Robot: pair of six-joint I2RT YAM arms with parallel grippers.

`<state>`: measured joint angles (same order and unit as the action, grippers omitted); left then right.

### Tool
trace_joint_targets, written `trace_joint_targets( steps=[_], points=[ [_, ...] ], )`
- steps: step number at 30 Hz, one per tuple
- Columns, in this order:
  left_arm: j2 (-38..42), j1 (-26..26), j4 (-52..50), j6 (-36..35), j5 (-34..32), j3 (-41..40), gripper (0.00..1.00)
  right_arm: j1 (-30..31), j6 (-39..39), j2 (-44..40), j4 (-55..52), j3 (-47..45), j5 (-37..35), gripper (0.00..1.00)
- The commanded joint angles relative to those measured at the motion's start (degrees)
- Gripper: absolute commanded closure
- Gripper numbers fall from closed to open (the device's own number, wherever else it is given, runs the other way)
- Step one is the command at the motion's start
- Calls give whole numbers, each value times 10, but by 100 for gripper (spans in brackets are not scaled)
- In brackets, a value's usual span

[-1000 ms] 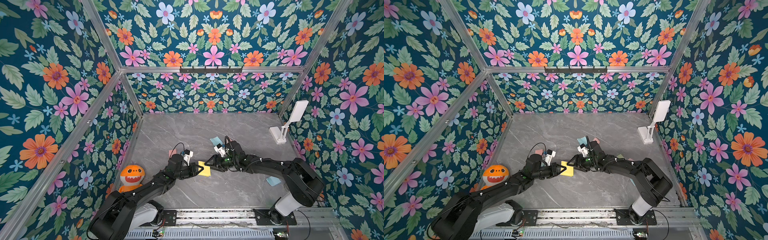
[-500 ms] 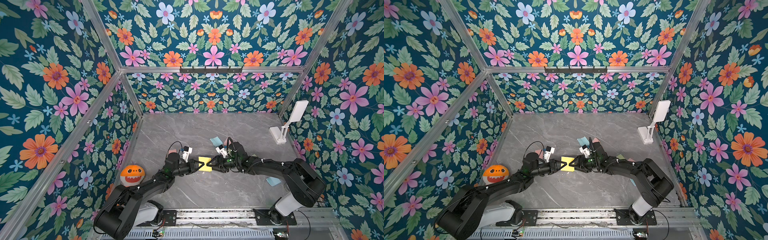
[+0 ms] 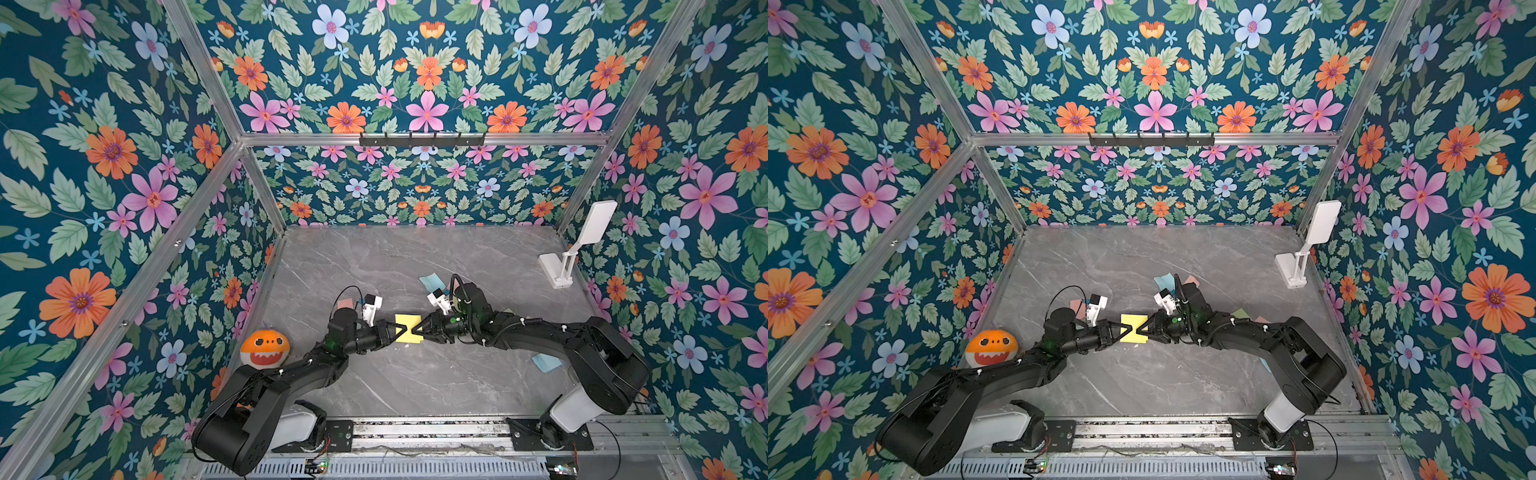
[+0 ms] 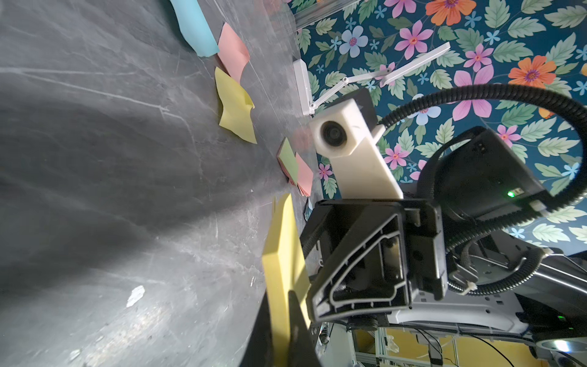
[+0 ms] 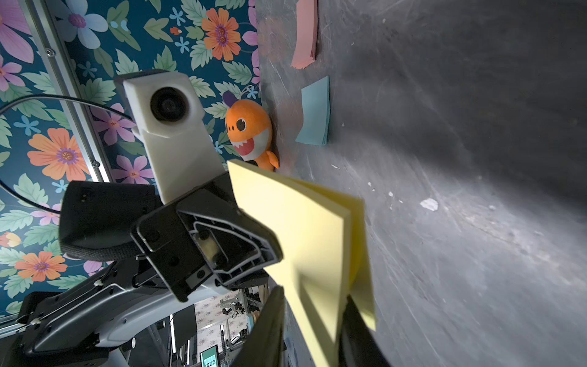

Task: Tear off pages from different memo pads
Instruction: Place the memo pad at the center of the board.

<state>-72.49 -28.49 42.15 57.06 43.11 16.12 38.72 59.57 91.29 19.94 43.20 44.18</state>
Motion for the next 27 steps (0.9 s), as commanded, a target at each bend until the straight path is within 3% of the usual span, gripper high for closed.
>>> trace_joint_targets(
  steps=[1,8,12,16,19,22,27],
  points=[
    [-3,0,16,1,5,3,100,2,-4,-11,-1,9,-4,76],
    [-1,0,-6,-8,-2,4,98,6,-15,-20,-29,11,-23,87],
    [35,4,-114,-48,-37,26,77,10,-2,-14,-22,1,-41,92],
    [83,15,-369,-144,-167,96,64,23,28,-4,-16,-14,-77,95],
    [104,18,-488,-191,-279,136,61,51,59,4,-27,-19,-130,95],
    [116,18,-510,-206,-301,156,60,96,101,28,-34,-3,-182,95],
    [134,18,-503,-218,-302,176,60,148,142,113,-53,71,-203,96]
  ],
)
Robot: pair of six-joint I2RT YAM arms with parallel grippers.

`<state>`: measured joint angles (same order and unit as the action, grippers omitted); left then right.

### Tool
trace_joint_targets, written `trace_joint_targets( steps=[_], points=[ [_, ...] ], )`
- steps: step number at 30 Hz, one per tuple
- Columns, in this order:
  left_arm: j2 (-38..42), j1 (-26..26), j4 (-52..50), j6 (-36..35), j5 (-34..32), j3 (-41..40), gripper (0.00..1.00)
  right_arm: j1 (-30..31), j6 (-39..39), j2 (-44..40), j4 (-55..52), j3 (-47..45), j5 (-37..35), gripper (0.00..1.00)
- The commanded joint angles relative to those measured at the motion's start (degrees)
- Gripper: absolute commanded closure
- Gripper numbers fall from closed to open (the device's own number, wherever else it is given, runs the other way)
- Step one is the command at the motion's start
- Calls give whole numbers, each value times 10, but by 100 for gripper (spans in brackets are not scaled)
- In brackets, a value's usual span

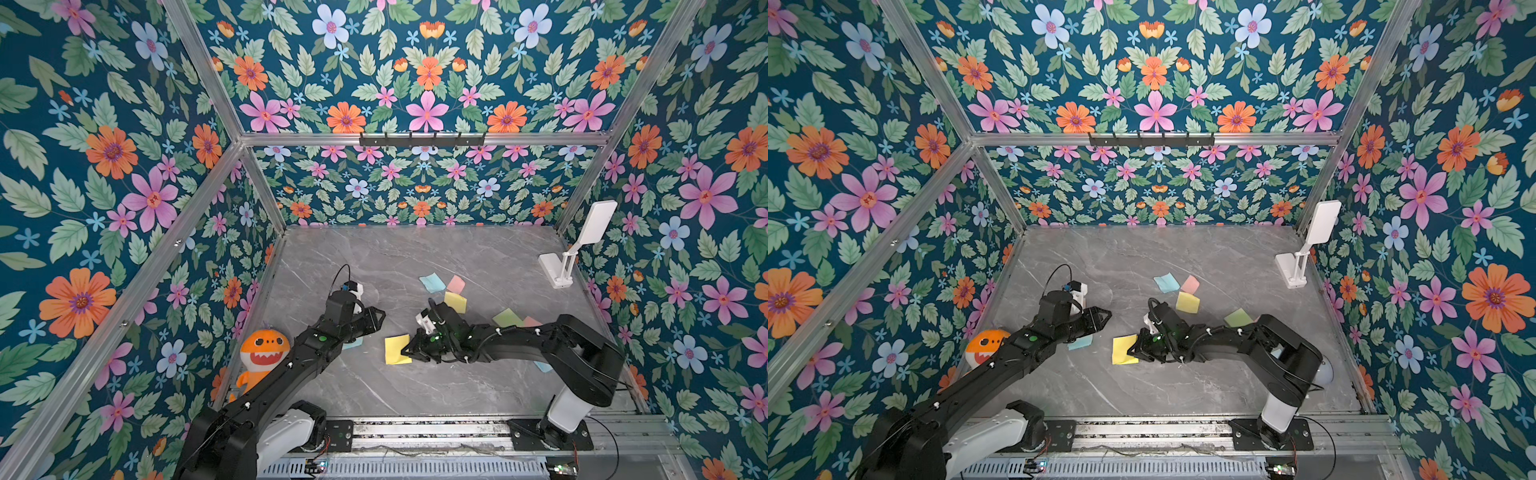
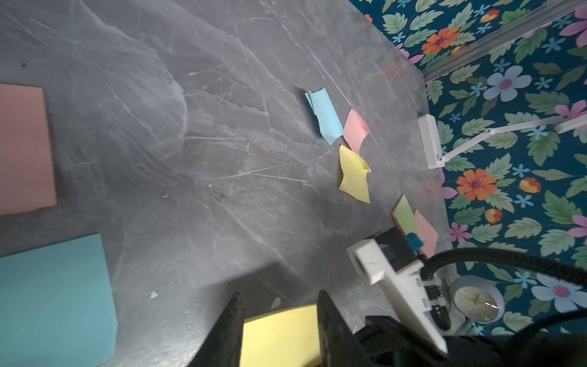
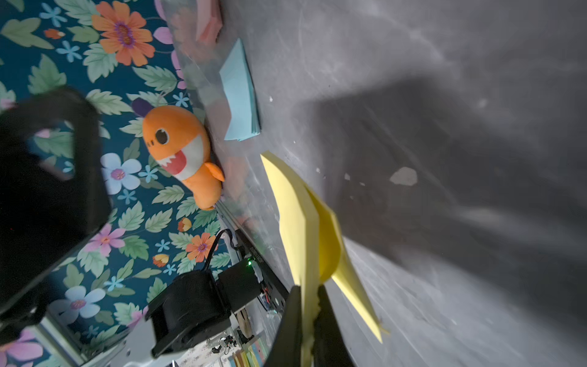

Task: Tear off pages from different memo pads
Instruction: Place the memo pad at the center of the board.

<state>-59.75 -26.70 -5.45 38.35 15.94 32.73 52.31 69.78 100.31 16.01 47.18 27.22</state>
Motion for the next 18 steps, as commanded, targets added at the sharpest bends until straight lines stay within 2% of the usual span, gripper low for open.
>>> trace_joint_targets(
  steps=[1,10,13,18],
  points=[
    [8,0,-30,-37,-37,14,60,16,47,35,-15,42,-36,96],
    [-15,4,-47,-96,-54,81,59,81,169,140,22,135,-37,98],
    [-19,7,-51,-106,-55,98,59,97,189,169,12,166,-26,96],
    [-14,9,-50,-101,-57,94,58,100,215,205,56,187,-23,81]
  ],
)
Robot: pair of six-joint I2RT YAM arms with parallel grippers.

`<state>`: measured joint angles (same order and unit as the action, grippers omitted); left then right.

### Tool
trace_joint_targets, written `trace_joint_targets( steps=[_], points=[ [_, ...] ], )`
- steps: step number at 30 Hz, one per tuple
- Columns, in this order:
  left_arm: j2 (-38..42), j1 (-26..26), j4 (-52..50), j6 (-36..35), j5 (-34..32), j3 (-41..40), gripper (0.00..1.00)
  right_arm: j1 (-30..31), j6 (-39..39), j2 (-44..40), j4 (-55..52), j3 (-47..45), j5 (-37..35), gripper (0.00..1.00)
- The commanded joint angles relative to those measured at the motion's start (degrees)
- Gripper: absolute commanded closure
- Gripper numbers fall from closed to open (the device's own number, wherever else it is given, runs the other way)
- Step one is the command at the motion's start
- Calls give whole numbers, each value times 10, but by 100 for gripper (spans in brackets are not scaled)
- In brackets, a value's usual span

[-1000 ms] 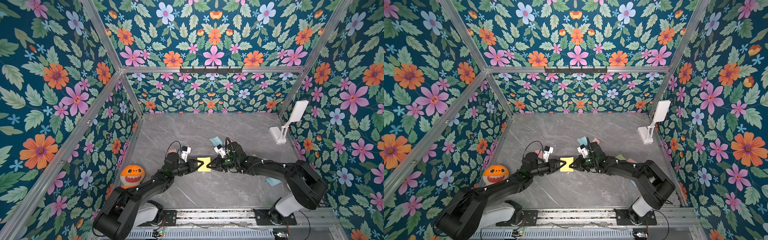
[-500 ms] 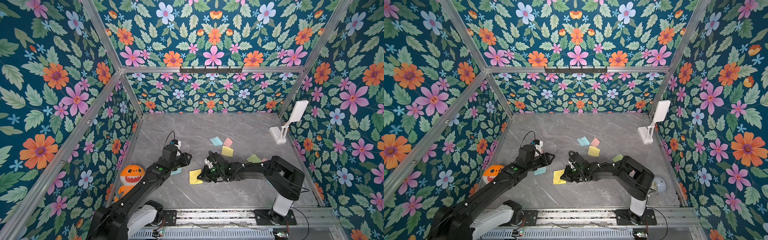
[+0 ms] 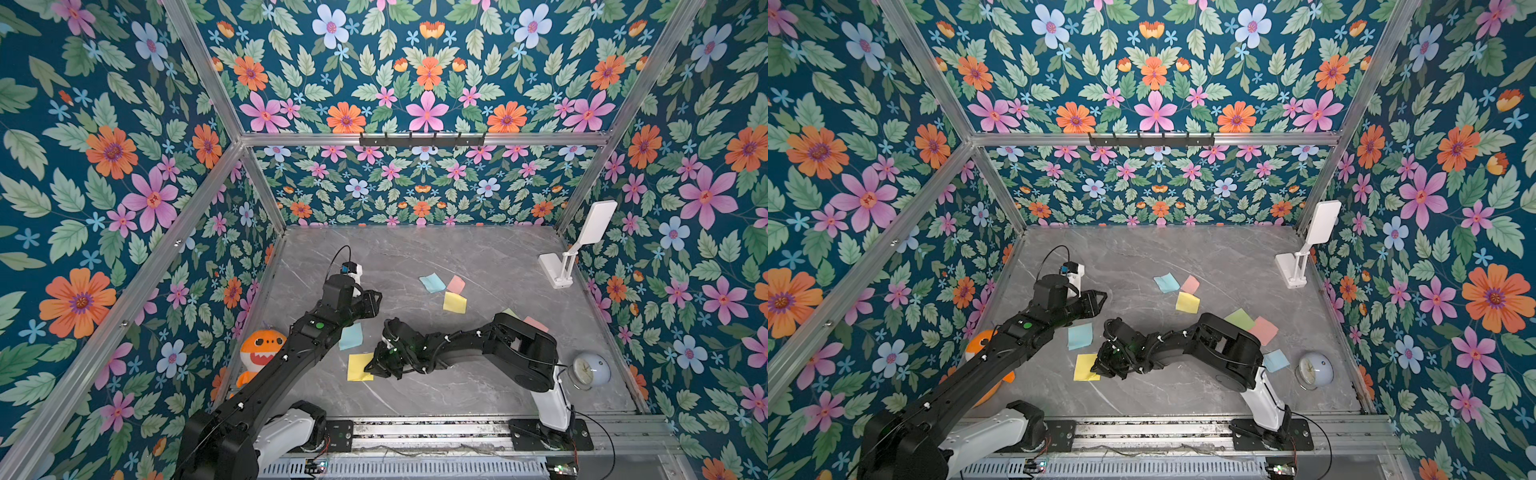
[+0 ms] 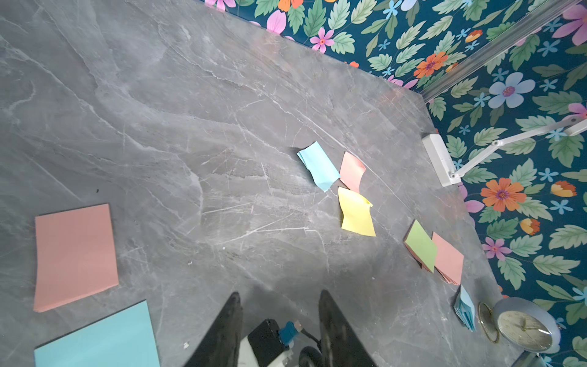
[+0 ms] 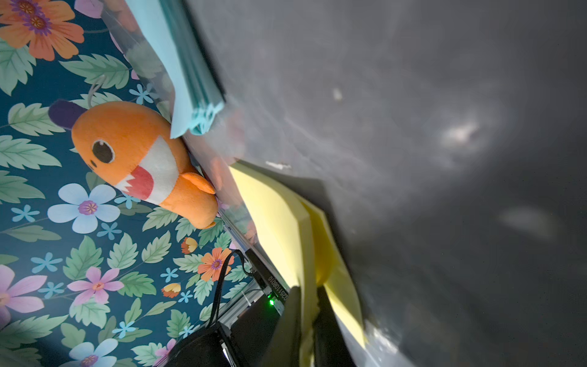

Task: Tear off pages from different memo pads
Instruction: Place the memo pad at the center of the board, then move the memo pad to the center of the board.

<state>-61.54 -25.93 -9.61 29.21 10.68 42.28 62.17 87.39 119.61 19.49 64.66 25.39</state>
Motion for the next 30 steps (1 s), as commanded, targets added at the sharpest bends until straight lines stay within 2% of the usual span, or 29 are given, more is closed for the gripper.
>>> trace_joint_targets(
  steps=[1,3,7,9,15,20,23,25,30],
  points=[
    [6,1,-8,-8,-5,-6,58,3,40,17,25,20,-2,77],
    [8,2,-9,-7,-4,-10,58,5,49,16,29,15,-9,69],
    [10,4,-16,-9,-4,-11,57,-2,43,-26,5,-28,-31,46],
    [7,4,-14,-12,-4,-12,57,-8,27,-55,-22,-49,-45,43],
    [-15,0,18,-8,13,-24,57,-47,-48,-135,-113,-102,-77,42],
    [-42,-21,50,0,19,-30,57,-79,-100,-175,-131,-145,-67,45],
    [-53,-27,72,5,23,-35,57,-79,-118,-171,-160,-134,-54,45],
    [-59,-27,78,7,23,-34,57,-77,-119,-153,-144,-125,-36,45],
    [-65,-28,78,11,15,-28,57,-60,-127,-101,-135,-73,-1,54]
  ],
)
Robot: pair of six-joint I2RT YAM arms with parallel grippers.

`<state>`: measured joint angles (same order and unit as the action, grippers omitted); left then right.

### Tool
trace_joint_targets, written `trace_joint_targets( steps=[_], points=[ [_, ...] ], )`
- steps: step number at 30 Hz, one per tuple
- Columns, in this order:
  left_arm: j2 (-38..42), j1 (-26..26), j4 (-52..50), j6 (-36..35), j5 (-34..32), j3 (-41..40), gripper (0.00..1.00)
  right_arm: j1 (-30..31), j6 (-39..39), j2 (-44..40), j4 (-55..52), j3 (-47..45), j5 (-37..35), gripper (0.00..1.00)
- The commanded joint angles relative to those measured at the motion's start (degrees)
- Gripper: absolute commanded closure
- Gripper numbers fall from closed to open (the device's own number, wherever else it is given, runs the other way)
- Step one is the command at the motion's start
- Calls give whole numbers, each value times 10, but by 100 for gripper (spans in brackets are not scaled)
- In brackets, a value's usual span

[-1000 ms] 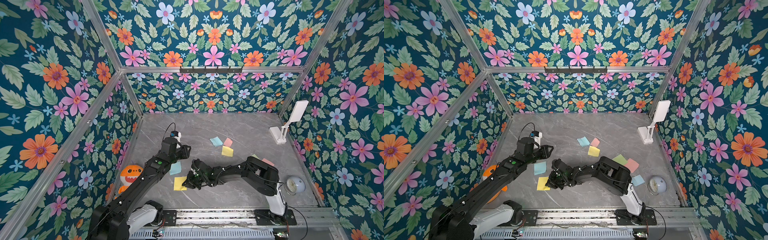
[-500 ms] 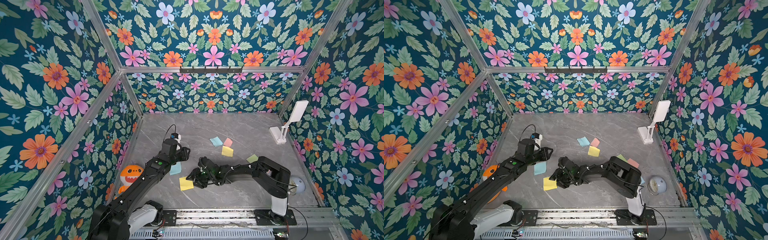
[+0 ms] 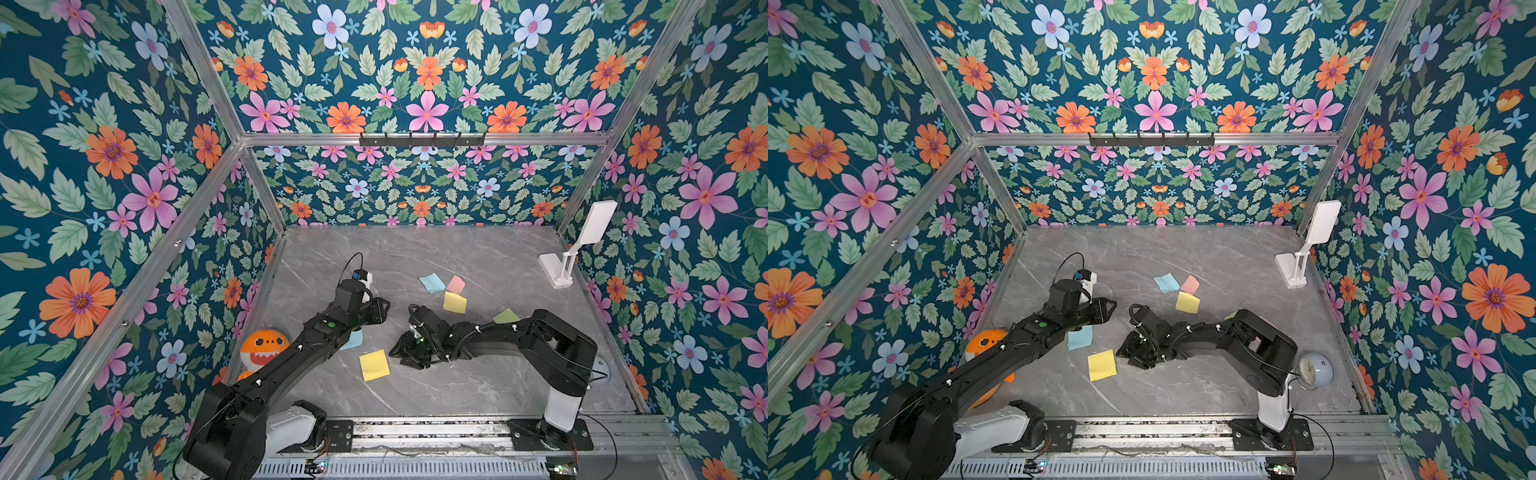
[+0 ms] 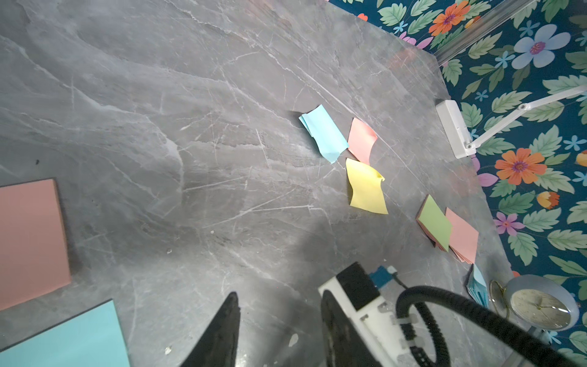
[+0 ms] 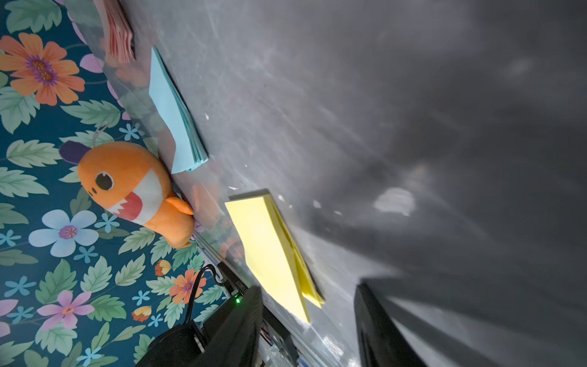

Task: Tear off pages from different memo pads
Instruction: Move the memo pad to the center of the board.

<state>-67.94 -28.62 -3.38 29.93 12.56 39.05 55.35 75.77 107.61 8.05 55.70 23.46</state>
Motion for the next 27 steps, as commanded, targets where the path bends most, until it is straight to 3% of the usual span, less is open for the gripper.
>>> trace_joint_targets(
  steps=[1,8,16,23,27],
  points=[
    [-1,-1,11,4,-4,7,57,10,-11,25,-20,23,22,57],
    [7,0,-3,3,-18,21,57,32,25,85,27,88,53,72],
    [1,0,-9,6,-19,30,57,35,33,117,49,126,76,71],
    [-2,-6,15,18,-15,19,57,-19,-57,6,-11,32,54,55],
    [-31,-56,36,15,-43,21,57,-73,-157,-97,-151,-17,-9,54]
  ],
)
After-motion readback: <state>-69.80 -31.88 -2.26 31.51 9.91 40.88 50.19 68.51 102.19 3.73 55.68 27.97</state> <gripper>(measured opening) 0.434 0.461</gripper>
